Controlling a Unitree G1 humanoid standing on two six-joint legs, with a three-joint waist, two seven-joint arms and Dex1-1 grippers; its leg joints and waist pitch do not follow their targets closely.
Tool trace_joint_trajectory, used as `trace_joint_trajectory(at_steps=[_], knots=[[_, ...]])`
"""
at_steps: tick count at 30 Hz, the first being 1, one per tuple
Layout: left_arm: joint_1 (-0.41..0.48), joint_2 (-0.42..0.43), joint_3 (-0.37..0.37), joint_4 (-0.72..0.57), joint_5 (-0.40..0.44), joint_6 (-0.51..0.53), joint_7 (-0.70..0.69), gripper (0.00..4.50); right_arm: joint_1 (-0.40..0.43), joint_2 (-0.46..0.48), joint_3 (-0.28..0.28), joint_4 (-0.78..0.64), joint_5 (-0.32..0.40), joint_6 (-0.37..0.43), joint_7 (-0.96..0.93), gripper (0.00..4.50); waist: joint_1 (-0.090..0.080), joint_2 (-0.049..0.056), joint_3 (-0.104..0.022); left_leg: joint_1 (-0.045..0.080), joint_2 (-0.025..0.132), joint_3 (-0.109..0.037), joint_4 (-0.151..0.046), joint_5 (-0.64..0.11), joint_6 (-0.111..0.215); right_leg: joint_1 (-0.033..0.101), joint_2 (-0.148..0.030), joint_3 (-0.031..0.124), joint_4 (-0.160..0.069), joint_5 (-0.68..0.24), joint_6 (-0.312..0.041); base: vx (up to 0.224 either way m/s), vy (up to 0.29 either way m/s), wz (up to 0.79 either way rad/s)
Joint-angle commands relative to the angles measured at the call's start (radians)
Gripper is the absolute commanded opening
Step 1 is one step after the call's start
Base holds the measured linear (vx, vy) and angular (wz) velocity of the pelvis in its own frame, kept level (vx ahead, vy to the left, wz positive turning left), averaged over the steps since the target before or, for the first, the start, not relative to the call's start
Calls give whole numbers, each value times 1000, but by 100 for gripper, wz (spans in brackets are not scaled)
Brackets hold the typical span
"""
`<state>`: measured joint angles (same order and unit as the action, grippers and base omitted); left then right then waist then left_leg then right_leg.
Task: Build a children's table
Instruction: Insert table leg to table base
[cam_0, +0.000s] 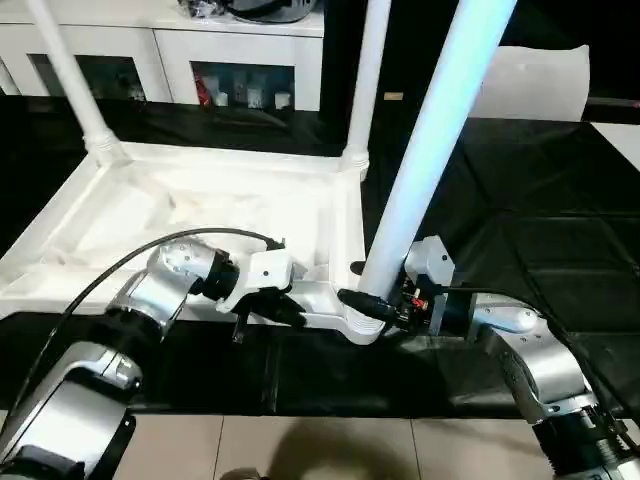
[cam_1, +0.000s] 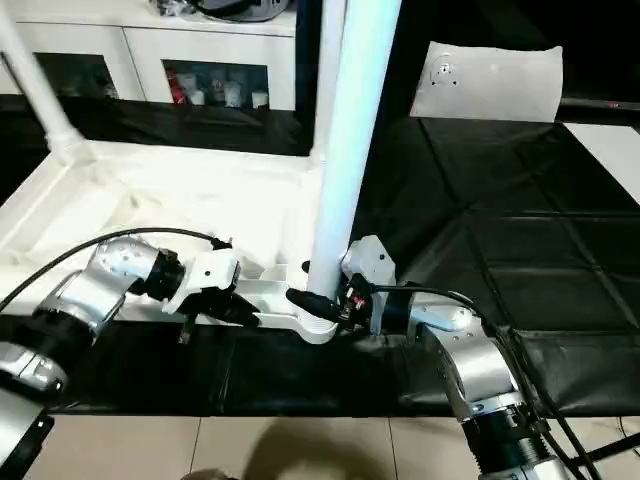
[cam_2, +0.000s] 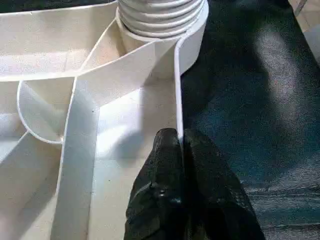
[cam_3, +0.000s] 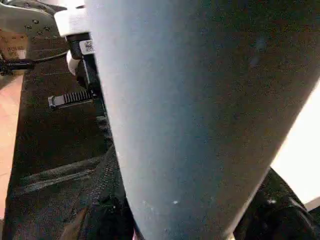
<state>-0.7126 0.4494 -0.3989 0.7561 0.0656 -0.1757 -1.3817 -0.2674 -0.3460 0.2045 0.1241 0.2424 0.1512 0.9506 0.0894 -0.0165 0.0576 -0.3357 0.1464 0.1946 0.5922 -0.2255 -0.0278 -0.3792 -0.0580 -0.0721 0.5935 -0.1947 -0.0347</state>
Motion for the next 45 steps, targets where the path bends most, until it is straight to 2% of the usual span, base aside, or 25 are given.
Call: trace_joint_trajectory(at_steps=[1,4,6,8,9,11,12,13,14,15,16,17,19,20,21,23,27,28,29,33,34,37,39,42,45], knots=[[-25,1,1,10,40,-2,55,0,60,11,117,76,-24,47,70,189,-11,5,-27,7,106,-50,-91,-240,7,27,-128,77,-86,-345,-182,0,0,0],[-9,10,29,-4,35,39,106,0,44,50,80,111,-39,25,-9,189,-12,5,-28,12,109,-53,-95,-263,-4,23,-128,79,-90,-388,-173,0,0,0],[-3,13,39,-12,32,55,124,0,39,63,68,122,-45,17,-39,189,-18,6,-24,12,108,-54,-98,-296,-20,20,-129,80,-94,-424,-171,0,0,0],[65,27,90,-130,5,182,188,0,18,106,16,171,-70,-17,-161,189,-21,8,-24,13,108,-56,-99,-314,-29,18,-131,81,-96,-457,-165,0,0,0],[96,29,107,-186,-3,231,211,0,10,121,-2,190,-77,-25,-203,189,-27,11,-22,12,110,-59,-100,-331,-41,14,-133,81,-95,-485,-169,0,0,0],[138,28,126,-260,-12,294,238,0,1,138,-23,212,-82,-33,-247,189,-41,11,-21,9,107,-61,-102,-350,-36,13,-125,79,-100,-516,-152,0,0,0],[155,27,131,-293,-13,324,247,0,-3,145,-30,220,-82,-34,-261,189,-44,8,-24,8,108,-63,-102,-349,-37,16,-126,79,-96,-509,-151,0,0,0],[186,19,140,-349,-14,371,269,0,-14,156,-42,234,-86,-36,-294,189,-50,12,-23,2,108,-64,-104,-341,-35,17,-124,79,-94,-494,-154,0,0,0],[227,3,151,-426,-13,439,301,0,-31,174,-60,257,-89,-39,-341,189,-55,13,-26,2,111,-64,-105,-336,-39,18,-125,81,-91,-470,-161,0,0,0],[260,-13,155,-488,-11,490,326,0,-48,190,-74,276,-90,-40,-379,189,-67,10,-26,-2,114,-63,-105,-321,-44,20,-126,82,-84,-419,-185,0,0,0],[283,-32,155,-536,-10,533,348,0,-63,203,-82,290,-92,-41,-406,189,-76,8,-28,1,107,-55,-99,-305,-33,17,-121,84,-86,-392,-199,0,0,0],[303,-56,150,-581,-7,571,370,0,-82,219,-91,307,-91,-39,-433,189,-80,7,-27,-3,104,-54,-97,-292,-27,18,-120,83,-85,-384,-205,0,0,0],[318,-77,142,-625,-7,608,386,0,-102,235,-104,329,-90,-41,-465,189,-84,5,-27,-4,101,-51,-93,-271,-7,18,-117,84,-91,-384,-202,0,0,0],[321,-81,141,-633,-7,616,389,0,-106,238,-106,334,-90,-42,-472,189,-86,4,-30,-9,101,-51,-91,-242,0,23,-119,84,-85,-351,-212,0,0,0],[327,-94,132,-658,-6,641,401,0,-123,248,-113,353,-91,-46,-498,189,-87,-2,-30,-9,99,-47,-90,-227,11,21,-115,82,-87,-340,-211,0,0,0],[325,-102,121,-667,-3,655,409,0,-139,256,-120,372,-88,-46,-522,189,-86,0,-31,-12,98,-47,-88,-202,23,23,-116,81,-86,-333,-213,0,0,0],[320,-108,103,-696,17,714,444,0,-162,274,-127,409,-93,-52,-543,189,-88,-5,-37,-14,101,-45,-85,-168,33,26,-113,79,-79,-287,-215,0,0,0],[313,-106,101,-685,23,711,449,0,-161,276,-126,409,-93,-48,-543,189,-88,-1,-35,-14,101,-46,-87,-175,34,24,-113,78,-81,-291,-216,0,0,0],[306,-103,98,-672,30,706,454,0,-161,279,-124,412,-94,-46,-543,189,-89,-8,-38,-13,101,-46,-85,-180,33,25,-112,78,-81,-302,-211,0,0,0],[277,-87,93,-618,42,683,459,0,-154,286,-120,410,-73,-30,-514,189,-86,-5,-38,-8,100,-48,-86,-223,14,19,-113,78,-88,-372,-185,0,0,0],[275,-85,91,-616,42,680,458,0,-154,286,-121,412,-71,-32,-513,245,-86,-7,-40,-8,102,-48,-86,-223,11,20,-114,78,-88,-367,-185,0,0,0],[266,-75,86,-595,45,654,456,0,-152,288,-129,415,-59,-28,-507,259,-83,-2,-45,-7,100,-47,-84,-206,8,21,-112,79,-83,-313,-198,0,0,0],[267,-69,83,-578,64,627,478,0,-149,286,-129,419,-65,-41,-505,281,-78,-5,-51,-12,100,-45,-82,-149,17,28,-111,78,-70,-208,-215,0,0,0],[265,-74,89,-548,46,599,471,0,-138,276,-121,405,-84,-61,-492,304,-77,-7,-52,-12,100,-42,-79,-137,23,30,-113,77,-68,-183,-228,0,0,0],[250,-72,91,-508,29,562,445,0,-106,254,-102,366,-88,-65,-447,333,-71,-7,-51,-11,95,-39,-76,-135,30,31,-111,76,-73,-201,-219,0,0,0]])
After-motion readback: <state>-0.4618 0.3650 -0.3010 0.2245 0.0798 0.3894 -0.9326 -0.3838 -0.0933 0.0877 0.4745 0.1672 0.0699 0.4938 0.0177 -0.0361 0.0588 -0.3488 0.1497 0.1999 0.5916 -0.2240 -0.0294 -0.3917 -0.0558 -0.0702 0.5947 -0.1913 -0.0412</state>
